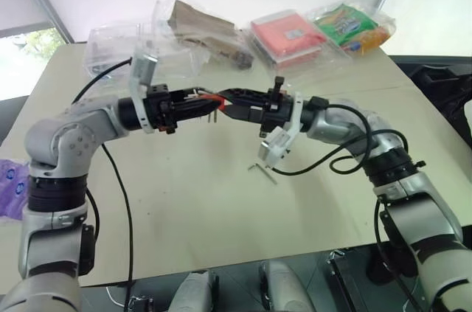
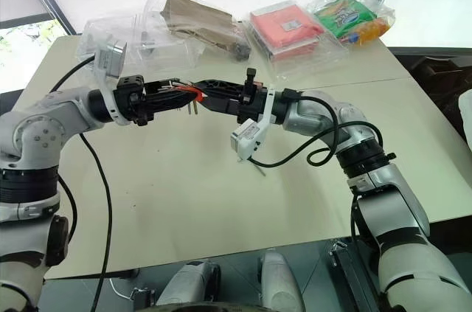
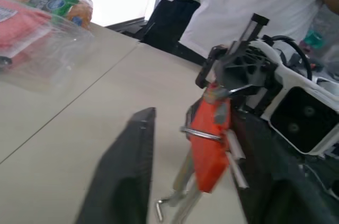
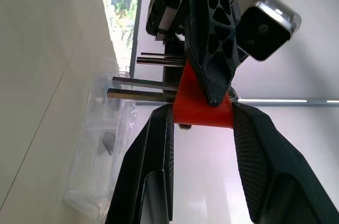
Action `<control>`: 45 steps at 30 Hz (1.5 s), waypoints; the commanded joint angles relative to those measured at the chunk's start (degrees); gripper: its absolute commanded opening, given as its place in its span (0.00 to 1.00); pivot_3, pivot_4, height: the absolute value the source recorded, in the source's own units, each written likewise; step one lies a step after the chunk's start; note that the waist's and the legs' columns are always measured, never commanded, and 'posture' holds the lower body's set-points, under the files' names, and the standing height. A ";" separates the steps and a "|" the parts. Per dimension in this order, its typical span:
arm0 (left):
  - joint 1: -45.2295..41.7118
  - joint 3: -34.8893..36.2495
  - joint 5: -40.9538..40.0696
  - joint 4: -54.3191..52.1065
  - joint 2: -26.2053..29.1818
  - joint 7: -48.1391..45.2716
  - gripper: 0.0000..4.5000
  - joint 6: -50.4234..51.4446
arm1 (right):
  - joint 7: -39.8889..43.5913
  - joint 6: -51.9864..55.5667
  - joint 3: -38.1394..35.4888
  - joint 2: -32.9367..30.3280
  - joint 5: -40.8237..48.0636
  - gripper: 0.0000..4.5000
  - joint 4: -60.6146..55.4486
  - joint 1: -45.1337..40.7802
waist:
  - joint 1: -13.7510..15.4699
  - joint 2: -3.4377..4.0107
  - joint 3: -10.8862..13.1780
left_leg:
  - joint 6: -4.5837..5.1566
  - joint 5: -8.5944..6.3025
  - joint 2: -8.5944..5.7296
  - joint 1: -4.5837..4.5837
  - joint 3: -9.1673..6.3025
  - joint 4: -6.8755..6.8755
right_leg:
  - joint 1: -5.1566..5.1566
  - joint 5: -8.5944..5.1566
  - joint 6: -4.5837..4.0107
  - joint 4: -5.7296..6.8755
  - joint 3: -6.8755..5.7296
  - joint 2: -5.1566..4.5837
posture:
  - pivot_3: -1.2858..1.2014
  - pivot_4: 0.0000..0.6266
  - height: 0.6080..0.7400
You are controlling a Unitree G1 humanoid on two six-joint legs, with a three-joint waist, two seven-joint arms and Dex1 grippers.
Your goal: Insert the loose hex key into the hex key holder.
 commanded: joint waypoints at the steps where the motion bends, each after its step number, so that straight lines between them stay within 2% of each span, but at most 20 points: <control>1: -0.17 1.06 -0.01 -0.69 0.23 0.52 0.05 -0.68 | 0.22 -0.74 -1.32 0.01 1.99 0.22 -1.71 -2.40 | -0.01 0.00 0.00 | 0.00 0.00 0.00 0.00 0.00 0.00 | 0.00 0.00 0.00 0.00 0.00 0.00 | 0.52 0.24 1.00; 2: -0.15 1.03 -0.02 -0.70 0.19 0.41 0.01 -0.57 | 0.42 -0.69 -1.27 0.05 2.10 0.22 -1.67 -2.46 | -0.01 0.00 0.00 | 0.00 0.00 0.00 0.00 0.00 0.00 | 0.00 0.00 0.00 0.00 0.00 0.00 | 0.52 0.24 1.00; 14: -0.32 0.17 1.32 -0.85 -0.44 0.08 0.01 -1.14 | 3.23 1.38 -1.29 0.30 4.15 0.22 -1.47 -2.47 | -0.01 0.00 0.00 | 0.00 0.00 0.00 0.00 0.00 0.01 | 0.00 0.00 0.00 0.00 0.01 0.00 | 0.52 0.24 1.00; 18: -0.07 0.07 1.84 -1.11 -0.74 0.47 0.00 -1.29 | 3.94 2.17 -1.54 0.50 4.79 0.66 -1.58 -2.10 | -0.02 0.00 0.00 | 0.00 0.00 0.00 0.00 0.00 0.01 | 0.00 0.00 0.00 0.01 0.01 0.00 | 0.52 0.24 1.00; 20: 0.11 0.18 1.86 -1.33 -0.73 0.56 0.00 -1.19 | 3.98 2.88 -1.80 0.64 4.77 0.92 -1.58 -1.97 | 0.00 0.00 0.00 | 0.00 0.00 0.00 0.00 0.00 0.01 | 0.00 0.00 0.00 0.01 0.01 0.00 | 0.52 0.24 1.00; 21: 0.25 0.27 1.82 -1.52 -0.66 0.61 0.00 -1.09 | 4.41 3.41 -1.81 0.57 5.02 0.99 -1.41 -1.93 | 0.00 0.00 0.00 | 0.00 0.00 0.00 0.00 0.00 0.01 | 0.00 0.00 0.00 0.01 0.01 0.00 | 0.52 0.24 1.00; 23: 0.54 0.38 1.96 -1.91 -0.40 0.69 0.00 -1.13 | 6.15 5.44 -1.91 0.55 7.14 0.99 -0.97 -1.54 | -0.01 0.00 0.00 | 0.00 0.00 0.00 0.00 0.00 0.01 | 0.00 0.00 0.00 0.01 0.01 0.00 | 0.52 0.24 1.00; 24: 0.71 0.49 2.17 -2.08 -0.25 0.81 0.00 -1.36 | 8.07 8.34 -2.30 0.80 9.90 0.99 -0.96 -0.90 | -0.01 0.00 0.00 | 0.00 0.00 0.00 0.00 0.00 0.01 | 0.00 0.00 0.00 0.01 0.01 0.00 | 0.52 0.24 1.00; 27: 1.18 1.10 3.87 -2.68 0.28 1.98 0.00 -3.04 | 23.08 28.72 -3.83 0.23 25.59 0.99 -4.55 3.87 | 0.09 -0.01 0.00 | 0.00 0.00 0.02 0.01 -0.04 0.04 | 0.07 0.00 0.00 -0.01 0.00 -0.01 | 0.52 0.24 1.00; 30: 2.00 1.16 7.46 -3.61 0.01 4.12 0.00 -7.70 | 34.80 63.97 -6.73 -2.50 40.67 0.99 -17.33 9.70 | 0.55 -0.01 0.00 | 0.03 -0.01 0.00 -0.01 -0.16 0.11 | 0.22 0.00 0.00 -0.10 -0.04 -0.05 | 0.52 0.24 1.00; 33: 3.05 1.07 10.02 -4.23 -1.06 6.44 0.00 -11.16 | 37.78 86.92 -8.24 -4.74 47.79 0.99 -26.83 12.25 | 0.91 0.00 0.00 | 0.06 -0.03 -0.01 -0.02 -0.16 0.13 | 0.21 0.00 0.00 -0.11 -0.03 -0.08 | 0.52 0.24 1.00; 35: 4.11 0.92 10.94 -4.88 -1.82 7.51 0.00 -12.74 | 37.83 97.70 -8.82 -5.71 50.83 0.99 -31.08 13.56 | 0.81 0.00 0.00 | 0.06 -0.03 0.01 -0.01 -0.13 0.12 | 0.17 0.00 0.00 -0.10 -0.02 -0.12 | 0.52 0.24 1.00; 39: 6.01 1.06 10.69 -7.01 -3.02 9.12 0.00 -12.97 | 36.10 108.33 -9.05 -5.95 53.18 0.99 -35.82 16.28 | 1.20 0.00 0.00 | 0.07 -0.04 0.05 0.00 -0.16 0.08 | 0.16 0.00 0.00 -0.09 0.02 -0.13 | 0.52 0.24 1.00; 45: 8.15 1.26 10.29 -9.48 -3.64 10.98 0.00 -12.48 | 32.31 110.89 -5.74 -4.91 51.38 0.99 -38.47 21.25 | 2.02 -0.01 0.00 | 0.13 -0.07 -0.02 -0.03 -0.09 0.15 | 0.18 0.00 0.00 -0.11 0.02 -0.20 | 0.52 0.24 1.00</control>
